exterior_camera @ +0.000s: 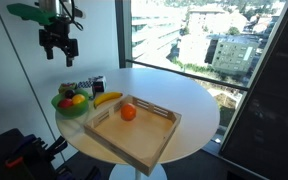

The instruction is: Put the banana in the box

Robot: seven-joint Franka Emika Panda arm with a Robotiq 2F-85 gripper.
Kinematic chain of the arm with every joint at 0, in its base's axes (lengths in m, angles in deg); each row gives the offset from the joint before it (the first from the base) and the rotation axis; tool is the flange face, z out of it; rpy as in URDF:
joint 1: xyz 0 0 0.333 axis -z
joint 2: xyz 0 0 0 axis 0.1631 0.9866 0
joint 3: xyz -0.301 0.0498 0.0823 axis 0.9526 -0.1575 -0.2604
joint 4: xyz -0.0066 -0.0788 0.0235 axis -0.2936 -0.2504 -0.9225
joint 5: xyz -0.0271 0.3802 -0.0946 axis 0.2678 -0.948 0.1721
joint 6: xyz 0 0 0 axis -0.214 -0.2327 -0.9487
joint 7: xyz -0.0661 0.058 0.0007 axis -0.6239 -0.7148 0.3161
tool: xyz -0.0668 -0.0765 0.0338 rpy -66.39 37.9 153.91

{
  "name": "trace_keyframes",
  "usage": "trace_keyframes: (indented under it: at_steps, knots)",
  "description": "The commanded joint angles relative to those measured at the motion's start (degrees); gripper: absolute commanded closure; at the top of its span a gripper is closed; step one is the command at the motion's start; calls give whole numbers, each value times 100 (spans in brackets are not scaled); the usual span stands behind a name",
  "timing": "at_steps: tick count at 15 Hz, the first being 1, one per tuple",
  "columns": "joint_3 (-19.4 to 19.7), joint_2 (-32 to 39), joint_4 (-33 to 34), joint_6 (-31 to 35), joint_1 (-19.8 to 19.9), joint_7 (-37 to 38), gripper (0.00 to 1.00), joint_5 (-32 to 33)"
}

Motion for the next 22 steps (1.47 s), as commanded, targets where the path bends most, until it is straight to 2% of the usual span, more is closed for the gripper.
trace_keyframes:
  at_steps: [1, 9, 13, 22]
  knots:
    - [-102, 200, 245, 192, 184, 194, 0, 216]
    - [-221, 1061, 752, 948, 451, 1008, 0, 1096]
    - [-223, 1604, 1054, 1063, 487, 1433, 0, 1491]
    - [-146, 2316, 1467, 1217, 431, 1497, 0, 1580]
